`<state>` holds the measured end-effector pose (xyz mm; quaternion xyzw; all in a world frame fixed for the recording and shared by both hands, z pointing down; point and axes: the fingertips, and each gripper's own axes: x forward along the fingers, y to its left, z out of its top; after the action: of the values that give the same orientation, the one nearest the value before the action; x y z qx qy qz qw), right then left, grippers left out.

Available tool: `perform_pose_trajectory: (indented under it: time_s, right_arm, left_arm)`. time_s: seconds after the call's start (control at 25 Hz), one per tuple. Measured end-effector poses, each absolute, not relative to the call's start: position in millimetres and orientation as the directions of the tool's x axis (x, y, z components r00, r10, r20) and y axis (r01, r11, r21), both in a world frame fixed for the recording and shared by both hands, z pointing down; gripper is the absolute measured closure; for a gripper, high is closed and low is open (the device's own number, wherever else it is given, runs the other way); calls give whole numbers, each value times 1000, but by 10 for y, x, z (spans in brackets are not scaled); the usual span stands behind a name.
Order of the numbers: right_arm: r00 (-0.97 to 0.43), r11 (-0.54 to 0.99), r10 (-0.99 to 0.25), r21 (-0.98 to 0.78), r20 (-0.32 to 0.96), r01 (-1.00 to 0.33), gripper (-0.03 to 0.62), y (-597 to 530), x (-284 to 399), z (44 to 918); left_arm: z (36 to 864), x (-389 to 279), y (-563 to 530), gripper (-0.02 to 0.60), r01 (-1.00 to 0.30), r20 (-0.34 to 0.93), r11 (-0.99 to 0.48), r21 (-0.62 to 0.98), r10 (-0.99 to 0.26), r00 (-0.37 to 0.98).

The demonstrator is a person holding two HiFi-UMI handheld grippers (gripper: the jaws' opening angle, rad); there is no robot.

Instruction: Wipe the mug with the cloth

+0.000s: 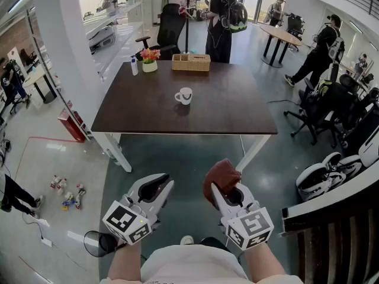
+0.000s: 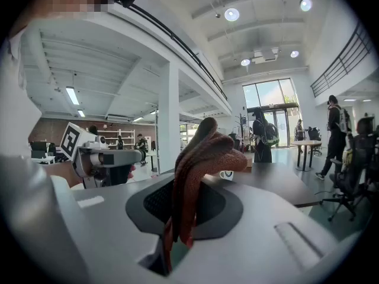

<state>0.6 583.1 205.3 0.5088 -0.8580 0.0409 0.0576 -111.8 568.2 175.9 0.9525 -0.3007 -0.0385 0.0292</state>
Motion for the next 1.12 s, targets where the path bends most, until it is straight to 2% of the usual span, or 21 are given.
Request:
perform_pose_trajectory:
  time_s: [1.12]
  right_arm:
    - [-464,463,-868,-51,178,-885,514,5321,24,2200]
  left_arm:
    - [1832,-1255,5231,522,-584,-49,-804,111,-592,805]
